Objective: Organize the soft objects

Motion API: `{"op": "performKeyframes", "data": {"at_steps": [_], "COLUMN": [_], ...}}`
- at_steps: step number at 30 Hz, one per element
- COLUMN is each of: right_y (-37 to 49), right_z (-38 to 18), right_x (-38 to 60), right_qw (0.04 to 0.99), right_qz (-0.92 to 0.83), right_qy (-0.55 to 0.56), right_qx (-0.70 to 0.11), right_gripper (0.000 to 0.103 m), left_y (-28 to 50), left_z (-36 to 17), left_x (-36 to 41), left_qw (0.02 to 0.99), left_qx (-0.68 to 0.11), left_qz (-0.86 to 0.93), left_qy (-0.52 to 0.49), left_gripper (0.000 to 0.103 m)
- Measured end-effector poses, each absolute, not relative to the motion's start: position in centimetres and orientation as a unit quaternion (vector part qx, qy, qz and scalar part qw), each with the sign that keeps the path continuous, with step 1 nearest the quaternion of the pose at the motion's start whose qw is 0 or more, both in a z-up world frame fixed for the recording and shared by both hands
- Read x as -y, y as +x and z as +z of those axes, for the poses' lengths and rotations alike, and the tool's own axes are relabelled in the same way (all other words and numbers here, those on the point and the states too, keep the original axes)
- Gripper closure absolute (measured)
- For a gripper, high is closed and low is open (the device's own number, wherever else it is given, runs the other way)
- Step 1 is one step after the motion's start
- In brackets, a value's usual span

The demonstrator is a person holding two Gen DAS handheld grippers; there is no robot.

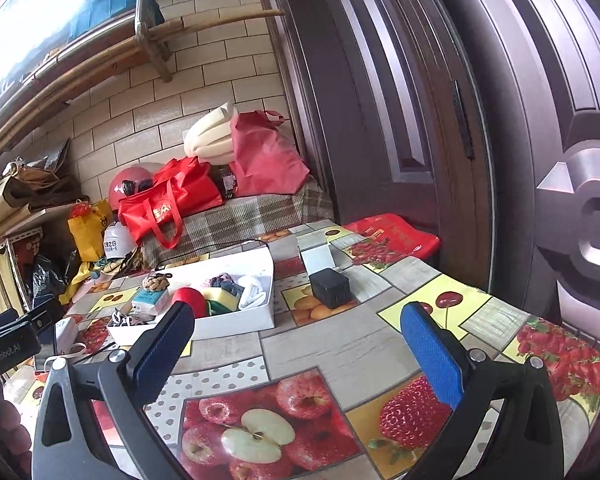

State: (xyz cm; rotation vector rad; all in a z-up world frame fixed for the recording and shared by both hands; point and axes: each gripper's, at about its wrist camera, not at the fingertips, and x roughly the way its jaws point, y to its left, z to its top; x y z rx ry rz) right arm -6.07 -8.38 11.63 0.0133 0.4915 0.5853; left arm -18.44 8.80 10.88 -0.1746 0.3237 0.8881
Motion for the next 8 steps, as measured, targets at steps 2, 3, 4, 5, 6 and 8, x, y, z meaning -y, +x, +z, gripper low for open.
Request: {"op": "performKeyframes", "data": {"at_steps": [2,3,4,5,6,8], "right_y": [-5.7,-5.5,-5.3,-5.1,-4.8,-4.5], "right_z": [12.1,12.4,12.6,12.9,13.2,13.7], "right_x": [9.5,10.2,10.7,11.2,11.6,12.3], "right_qw": [0.931,0.931,0.931,0.931,0.933,0.937], "right_qz": [0.277,0.277,0.277,0.275,0.271,0.260], "right_qy": [0.026,0.040,0.053,0.064,0.070,0.076], "right_qx": [-0.236,-0.233,-0.231,-0.229,-0.227,-0.220], "right_gripper": [0.000,0.000,0.000,0.000,0.000,0.000], "left_y": [-17.9,-17.7,-17.5,-17.2,-17.0,-16.6], "left_z": [10.7,10.5,10.4,10.2,10.0,9.8], "left_x": [-8.7,-8.6,-8.6,-8.6,-8.5,-8.3], "left_qw": [0.887,0.888,0.889,0.889,0.890,0.893], "left_qx": [-0.167,-0.172,-0.178,-0.184,-0.188,-0.197], "left_qz": [0.423,0.419,0.414,0.411,0.407,0.398], "left_qy": [-0.081,-0.081,-0.082,-0.082,-0.081,-0.076], "left_gripper": [0.000,0.000,0.000,0.000,0.000,0.000]}}
